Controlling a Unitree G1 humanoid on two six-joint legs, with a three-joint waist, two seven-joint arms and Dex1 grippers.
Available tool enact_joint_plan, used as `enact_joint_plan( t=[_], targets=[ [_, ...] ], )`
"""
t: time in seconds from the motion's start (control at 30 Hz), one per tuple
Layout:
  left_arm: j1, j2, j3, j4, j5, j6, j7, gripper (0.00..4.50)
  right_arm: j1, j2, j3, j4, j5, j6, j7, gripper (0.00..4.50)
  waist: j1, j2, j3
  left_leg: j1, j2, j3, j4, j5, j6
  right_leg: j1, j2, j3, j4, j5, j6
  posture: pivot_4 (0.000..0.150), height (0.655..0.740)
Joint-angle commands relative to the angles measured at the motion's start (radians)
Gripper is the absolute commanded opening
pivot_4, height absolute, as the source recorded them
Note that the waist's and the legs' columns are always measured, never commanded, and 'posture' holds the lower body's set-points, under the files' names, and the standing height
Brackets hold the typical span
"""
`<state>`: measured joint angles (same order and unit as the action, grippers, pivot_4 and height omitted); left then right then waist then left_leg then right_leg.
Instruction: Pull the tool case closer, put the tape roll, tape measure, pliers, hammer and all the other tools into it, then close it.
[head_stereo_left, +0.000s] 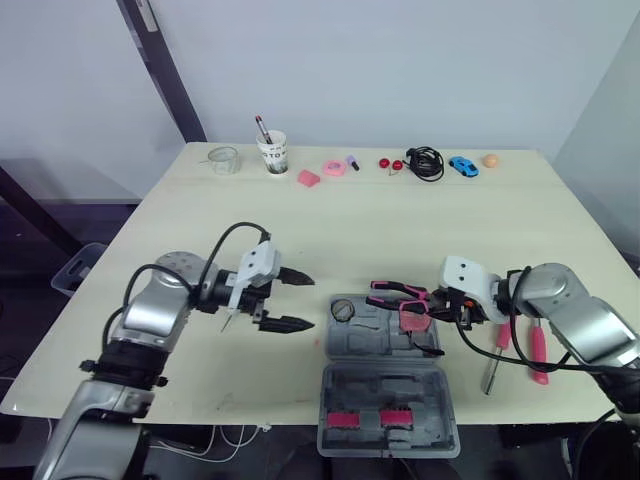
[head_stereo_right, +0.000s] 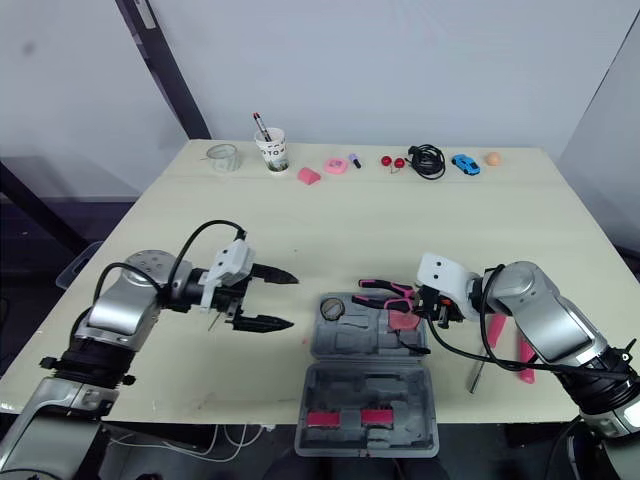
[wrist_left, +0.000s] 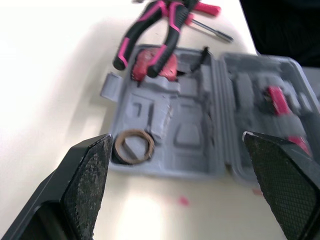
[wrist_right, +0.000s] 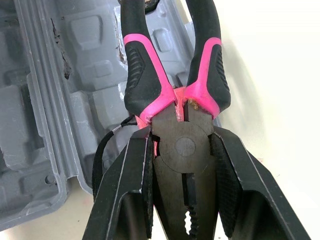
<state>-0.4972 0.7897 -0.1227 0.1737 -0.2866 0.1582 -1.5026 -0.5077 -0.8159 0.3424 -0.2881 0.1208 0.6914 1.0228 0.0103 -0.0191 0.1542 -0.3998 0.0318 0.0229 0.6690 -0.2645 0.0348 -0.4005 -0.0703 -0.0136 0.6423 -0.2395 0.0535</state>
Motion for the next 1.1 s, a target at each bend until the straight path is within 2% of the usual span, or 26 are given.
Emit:
enact_joint_plan(
  t=[0.03,0.23,0.43,0.87,1.1],
  targets=[
    [0.038,0.035,0.069,-0.024,-0.064,-0.072,-0.066,4.44,-0.028,-0.001,0.041,-0.068,-0.024,0.013,0.015,1.01,0.001,0.000,0.000,0.000,0.000,0.000,0.000,0.000,0.000,0.000,0.000,0.000,0.000,0.000,0.000,0.150,0.7400],
    [0.106,0.121,0.080,-0.017,-0.161,-0.105,-0.112,4.44,-0.064,0.035,0.143,-0.077,-0.081,0.040,0.011,1.01,-0.001,0.000,0.000,-0.001,0.001,0.001,0.000,0.000,0.000,-0.001,0.000,0.000,0.000,0.000,0.000,0.150,0.7400],
    [0.110,0.185,0.045,-0.006,-0.199,-0.159,-0.112,4.44,-0.113,0.074,0.238,-0.058,-0.165,0.041,0.007,1.01,0.003,0.000,0.000,-0.001,0.001,0.001,0.000,0.000,0.000,-0.001,0.000,0.000,0.000,0.000,0.000,0.150,0.7400],
    [0.112,0.210,0.022,-0.023,-0.217,-0.181,-0.112,4.44,-0.158,0.168,0.363,0.007,-0.311,0.035,-0.009,1.01,0.000,0.000,0.000,-0.001,0.001,0.002,0.000,0.000,0.000,-0.002,0.001,0.000,0.000,0.000,0.000,0.150,0.7400],
    [0.117,0.200,0.033,-0.058,-0.216,-0.152,-0.112,4.44,-0.162,0.201,0.361,0.061,-0.343,-0.007,-0.007,1.01,0.000,0.000,0.000,-0.001,0.001,0.003,0.000,0.000,0.000,-0.002,0.001,0.000,0.000,0.000,0.000,0.150,0.7400]
  ],
)
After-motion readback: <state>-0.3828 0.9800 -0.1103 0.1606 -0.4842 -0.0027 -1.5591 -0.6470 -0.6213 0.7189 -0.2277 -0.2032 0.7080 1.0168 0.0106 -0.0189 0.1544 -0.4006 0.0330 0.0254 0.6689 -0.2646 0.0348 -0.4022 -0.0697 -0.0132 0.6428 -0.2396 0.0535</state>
